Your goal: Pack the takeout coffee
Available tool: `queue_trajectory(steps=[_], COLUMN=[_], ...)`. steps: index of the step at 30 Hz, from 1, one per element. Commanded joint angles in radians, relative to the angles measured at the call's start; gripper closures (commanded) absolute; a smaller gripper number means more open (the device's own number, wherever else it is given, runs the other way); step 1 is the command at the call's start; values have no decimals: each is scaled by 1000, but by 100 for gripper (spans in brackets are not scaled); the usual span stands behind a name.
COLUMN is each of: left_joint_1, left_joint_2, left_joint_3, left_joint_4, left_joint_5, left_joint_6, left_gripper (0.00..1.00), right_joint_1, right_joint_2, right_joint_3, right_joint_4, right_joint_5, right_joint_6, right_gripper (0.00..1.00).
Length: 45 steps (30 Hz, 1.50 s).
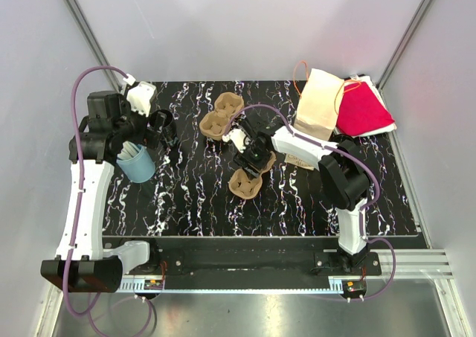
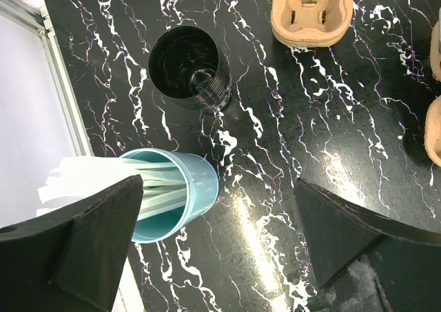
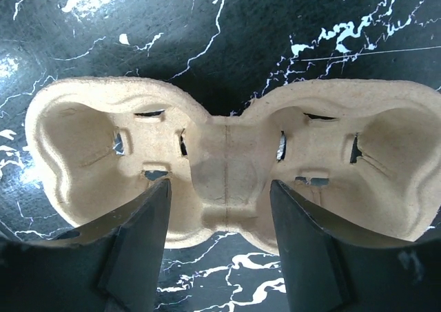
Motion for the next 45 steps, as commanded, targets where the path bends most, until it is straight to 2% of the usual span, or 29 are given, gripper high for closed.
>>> queue_trajectory(steps=[1, 15, 25, 45], left_joint_1=[1, 1, 1, 1], left_joint_2=[-29, -23, -19, -29], left_joint_3=[-3, 0, -2, -11], left_joint_4=[32, 32, 34, 34], left_joint_5=[-4, 10, 14, 20], left_joint_6=[2, -3, -3, -4], left_gripper=[1, 1, 1, 1], right_joint_1=[11, 21, 38, 40], right_joint_2=[10, -6, -15, -1], right_joint_3=[-8, -39, -17, 18], right_joint_4=[32, 84, 84, 95], right_joint_5=[30, 60, 89, 89], right_joint_6=[8, 9, 1, 12], right_gripper=[36, 45, 36, 37])
